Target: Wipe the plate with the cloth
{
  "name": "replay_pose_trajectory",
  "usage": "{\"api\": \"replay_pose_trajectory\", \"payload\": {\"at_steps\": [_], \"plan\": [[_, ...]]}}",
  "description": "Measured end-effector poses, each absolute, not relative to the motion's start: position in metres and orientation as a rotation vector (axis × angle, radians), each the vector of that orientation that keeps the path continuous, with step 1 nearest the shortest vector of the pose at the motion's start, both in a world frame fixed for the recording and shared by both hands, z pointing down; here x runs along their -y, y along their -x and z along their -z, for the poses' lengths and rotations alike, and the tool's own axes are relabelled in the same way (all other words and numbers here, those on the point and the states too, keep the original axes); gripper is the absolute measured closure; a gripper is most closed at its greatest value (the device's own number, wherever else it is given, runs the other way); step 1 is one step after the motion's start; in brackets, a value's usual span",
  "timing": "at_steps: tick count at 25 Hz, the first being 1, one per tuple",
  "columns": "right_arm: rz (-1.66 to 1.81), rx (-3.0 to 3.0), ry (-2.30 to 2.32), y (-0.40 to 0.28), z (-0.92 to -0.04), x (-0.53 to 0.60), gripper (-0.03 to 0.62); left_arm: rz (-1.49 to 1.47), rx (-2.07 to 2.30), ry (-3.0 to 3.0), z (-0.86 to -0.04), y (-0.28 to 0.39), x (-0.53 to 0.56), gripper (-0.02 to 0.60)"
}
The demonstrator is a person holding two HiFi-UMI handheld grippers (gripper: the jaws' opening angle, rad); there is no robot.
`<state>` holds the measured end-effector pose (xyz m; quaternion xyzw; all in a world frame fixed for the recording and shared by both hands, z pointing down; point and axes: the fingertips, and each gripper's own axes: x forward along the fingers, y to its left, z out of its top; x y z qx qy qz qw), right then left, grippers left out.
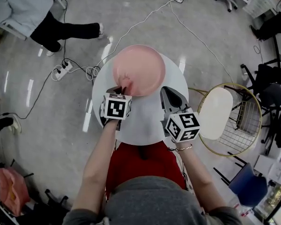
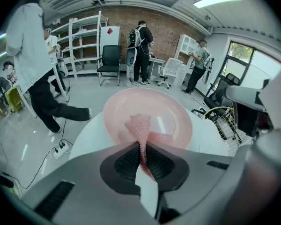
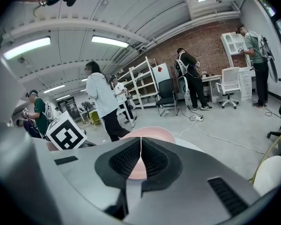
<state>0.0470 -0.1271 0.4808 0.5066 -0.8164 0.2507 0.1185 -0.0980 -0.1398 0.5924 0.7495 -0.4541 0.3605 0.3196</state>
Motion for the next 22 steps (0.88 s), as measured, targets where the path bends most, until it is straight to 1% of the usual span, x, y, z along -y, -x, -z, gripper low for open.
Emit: {"api": "replay_pose_trajectory", "payload": {"at_steps": [11, 22], "plan": [[-0.721, 2.420, -1.474, -0.041, -0.471, 0.129, 0.565, -0.935, 1.332, -1.937, -0.574, 0.140, 0.145, 0.546], [-0.662, 2.477, -1.504, -0.042, -0.443, 0.120, 0.565, -0.771, 1.444, -1.973, -0.527, 0.157, 0.137, 0.547]]}}
